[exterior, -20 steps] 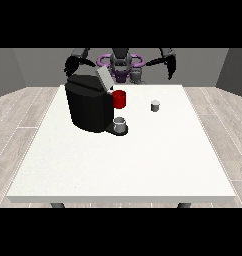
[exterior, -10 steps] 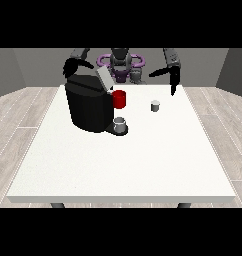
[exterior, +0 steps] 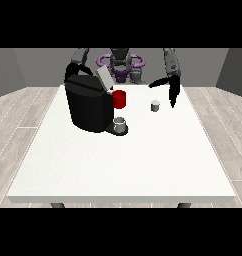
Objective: Insert the coffee pod into the coffee machine and close the lid
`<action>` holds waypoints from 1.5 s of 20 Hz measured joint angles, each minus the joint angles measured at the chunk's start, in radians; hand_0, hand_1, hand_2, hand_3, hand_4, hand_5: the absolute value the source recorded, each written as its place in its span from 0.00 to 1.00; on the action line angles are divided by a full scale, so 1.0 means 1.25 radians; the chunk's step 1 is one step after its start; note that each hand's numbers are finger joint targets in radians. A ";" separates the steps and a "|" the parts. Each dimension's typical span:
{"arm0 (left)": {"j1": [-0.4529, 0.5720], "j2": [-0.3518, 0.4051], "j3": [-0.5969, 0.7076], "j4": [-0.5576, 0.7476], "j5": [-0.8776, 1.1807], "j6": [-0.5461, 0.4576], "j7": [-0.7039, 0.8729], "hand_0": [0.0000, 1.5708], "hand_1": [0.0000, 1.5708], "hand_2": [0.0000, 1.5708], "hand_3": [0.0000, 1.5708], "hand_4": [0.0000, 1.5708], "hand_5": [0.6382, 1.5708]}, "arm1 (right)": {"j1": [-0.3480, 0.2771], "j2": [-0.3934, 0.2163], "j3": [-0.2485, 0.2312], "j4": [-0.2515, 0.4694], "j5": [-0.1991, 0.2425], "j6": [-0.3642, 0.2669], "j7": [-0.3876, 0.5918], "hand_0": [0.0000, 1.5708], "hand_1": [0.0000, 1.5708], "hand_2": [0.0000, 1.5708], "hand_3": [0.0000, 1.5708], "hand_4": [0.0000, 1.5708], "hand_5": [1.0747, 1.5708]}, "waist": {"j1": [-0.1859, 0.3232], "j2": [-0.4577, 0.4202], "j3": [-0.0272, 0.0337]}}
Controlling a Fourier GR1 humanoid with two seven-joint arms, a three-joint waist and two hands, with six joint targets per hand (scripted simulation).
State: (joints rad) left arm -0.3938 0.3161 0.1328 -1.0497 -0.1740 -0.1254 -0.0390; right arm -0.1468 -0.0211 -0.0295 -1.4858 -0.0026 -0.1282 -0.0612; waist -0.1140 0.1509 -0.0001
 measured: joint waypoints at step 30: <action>-0.110 0.001 -0.083 0.293 -0.292 0.181 -0.109 0.52 0.52 0.62 0.47 0.25 1.00 | -0.053 -0.013 -0.012 0.088 0.002 -0.021 0.018 0.00 0.00 0.00 0.00 0.32 1.00 | -0.013 0.000 0.0001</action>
State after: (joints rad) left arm -0.5316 0.3171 0.0291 -0.6833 -0.5389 0.1008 -0.1756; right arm -0.2137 -0.0368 -0.0442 -1.3760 0.0003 -0.1551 -0.0383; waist -0.1302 0.1509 -0.0001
